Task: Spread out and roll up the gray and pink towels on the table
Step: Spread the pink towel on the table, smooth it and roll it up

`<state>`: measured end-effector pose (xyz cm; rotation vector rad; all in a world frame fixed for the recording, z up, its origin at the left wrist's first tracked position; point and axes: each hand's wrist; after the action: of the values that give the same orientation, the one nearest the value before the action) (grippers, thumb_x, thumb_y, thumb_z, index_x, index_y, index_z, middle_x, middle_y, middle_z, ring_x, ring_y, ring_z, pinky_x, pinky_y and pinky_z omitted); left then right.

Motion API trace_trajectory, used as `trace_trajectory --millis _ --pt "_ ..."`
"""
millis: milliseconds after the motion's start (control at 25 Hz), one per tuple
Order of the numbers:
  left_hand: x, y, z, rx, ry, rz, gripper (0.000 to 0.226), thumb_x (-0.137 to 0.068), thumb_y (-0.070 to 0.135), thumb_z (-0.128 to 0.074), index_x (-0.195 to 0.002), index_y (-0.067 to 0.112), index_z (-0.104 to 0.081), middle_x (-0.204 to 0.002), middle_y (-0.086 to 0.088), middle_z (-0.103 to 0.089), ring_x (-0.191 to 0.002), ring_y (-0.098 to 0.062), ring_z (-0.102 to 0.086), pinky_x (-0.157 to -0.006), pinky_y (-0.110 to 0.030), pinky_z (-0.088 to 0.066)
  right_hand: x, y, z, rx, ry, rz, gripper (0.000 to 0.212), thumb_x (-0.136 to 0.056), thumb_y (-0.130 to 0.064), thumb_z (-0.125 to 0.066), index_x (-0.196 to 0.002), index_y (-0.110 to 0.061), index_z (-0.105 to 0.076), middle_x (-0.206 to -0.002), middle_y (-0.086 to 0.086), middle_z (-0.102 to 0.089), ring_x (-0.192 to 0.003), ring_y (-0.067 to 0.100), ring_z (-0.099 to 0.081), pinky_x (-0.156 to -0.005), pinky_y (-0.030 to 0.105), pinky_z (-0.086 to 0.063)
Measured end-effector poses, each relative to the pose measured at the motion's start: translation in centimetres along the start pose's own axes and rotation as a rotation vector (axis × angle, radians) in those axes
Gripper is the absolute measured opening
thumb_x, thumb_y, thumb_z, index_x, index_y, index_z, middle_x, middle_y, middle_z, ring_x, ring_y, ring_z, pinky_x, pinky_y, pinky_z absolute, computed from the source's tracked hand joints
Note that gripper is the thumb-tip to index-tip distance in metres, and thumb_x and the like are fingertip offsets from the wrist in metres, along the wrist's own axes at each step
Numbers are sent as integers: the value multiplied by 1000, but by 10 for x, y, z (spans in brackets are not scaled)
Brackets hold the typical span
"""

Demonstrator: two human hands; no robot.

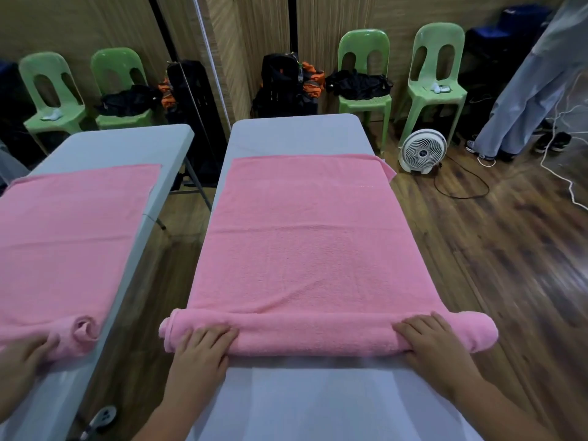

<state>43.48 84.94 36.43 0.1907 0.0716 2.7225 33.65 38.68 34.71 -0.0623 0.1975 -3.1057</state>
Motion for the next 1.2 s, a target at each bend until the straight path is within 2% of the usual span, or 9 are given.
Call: trace_trajectory --millis 120,240,440,600,760,840,960,1080,1200 --pt "2 5 11 54 126 -10 28 -75 32 -45 -92 31 -68 -91 12 -68 -85 -17 -57 -85 -38 -39 -6 1 17 -40 -16 6 25 -65 -36 -57 -88 -33 -65 -81 -16 -64 -81 15 -58 -101 39 -32" --pt "2 6 23 32 97 -41 24 -76 36 -44 -85 35 -66 -80 18 -66 -78 -15 -54 -82 -46 -45 -16 5 37 -79 -121 42 34 -77 -42 -40 -91 -30 -69 -81 -11 -69 -80 16 -55 -84 35 -43" --pt "-23 -3 26 -64 90 -2 38 -94 47 -34 -117 34 -63 -114 7 -65 -104 -21 -58 -98 -61 -40 -33 1 41 -56 102 72 34 -83 -36 -46 -104 -20 -68 -96 -2 -67 -86 24 -58 -86 37 -43" --pt "-11 -3 10 -121 -51 -108 53 -86 58 -40 -132 35 -55 -133 6 -58 -122 -23 -52 -108 -60 -25 -14 -5 22 39 1 61 54 -63 -39 -62 -114 -21 -65 -106 -4 -64 -97 23 -59 -100 50 -41" --pt "-20 2 17 -9 29 -21 35 -78 36 -43 -104 36 -66 -101 14 -67 -96 -17 -56 -101 -58 -40 -13 -3 11 32 -34 -19 39 -67 -41 -52 -103 -33 -66 -89 -13 -66 -89 18 -59 -103 44 -29" --pt "-11 7 20 -1 3 -44 23 -76 36 -44 -90 37 -63 -87 19 -65 -85 -15 -54 -96 -58 -43 -15 -2 29 71 -171 8 35 -72 -47 -40 -96 -34 -63 -82 -13 -64 -87 14 -53 -100 39 -30" --pt "-18 4 23 -6 -48 -74 25 -82 40 -37 -92 39 -59 -83 18 -64 -85 -12 -53 -101 -57 -38 -35 3 45 -21 -336 16 44 -75 -48 -29 -99 -33 -62 -88 -4 -69 -87 17 -55 -91 35 -36" --pt "-44 0 34 -35 4 -5 36 -92 46 -32 -111 39 -61 -100 12 -68 -97 -17 -59 -101 -60 -37 -56 3 55 -74 -183 -40 48 -78 -46 -33 -107 -27 -67 -100 -2 -71 -92 22 -61 -86 33 -44" --pt "-35 6 34 -36 98 -37 34 -91 47 -40 -111 33 -64 -112 11 -64 -106 -20 -57 -102 -63 -36 -31 -6 50 -51 116 131 38 -75 -39 -52 -103 -19 -68 -101 0 -66 -92 22 -58 -88 37 -48"
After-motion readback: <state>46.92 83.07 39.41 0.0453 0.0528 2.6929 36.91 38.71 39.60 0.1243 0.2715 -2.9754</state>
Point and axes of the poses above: each hand's wrist, its own x-axis away from the middle knuckle, its own z-axis out of the back of the hand, y = z × x
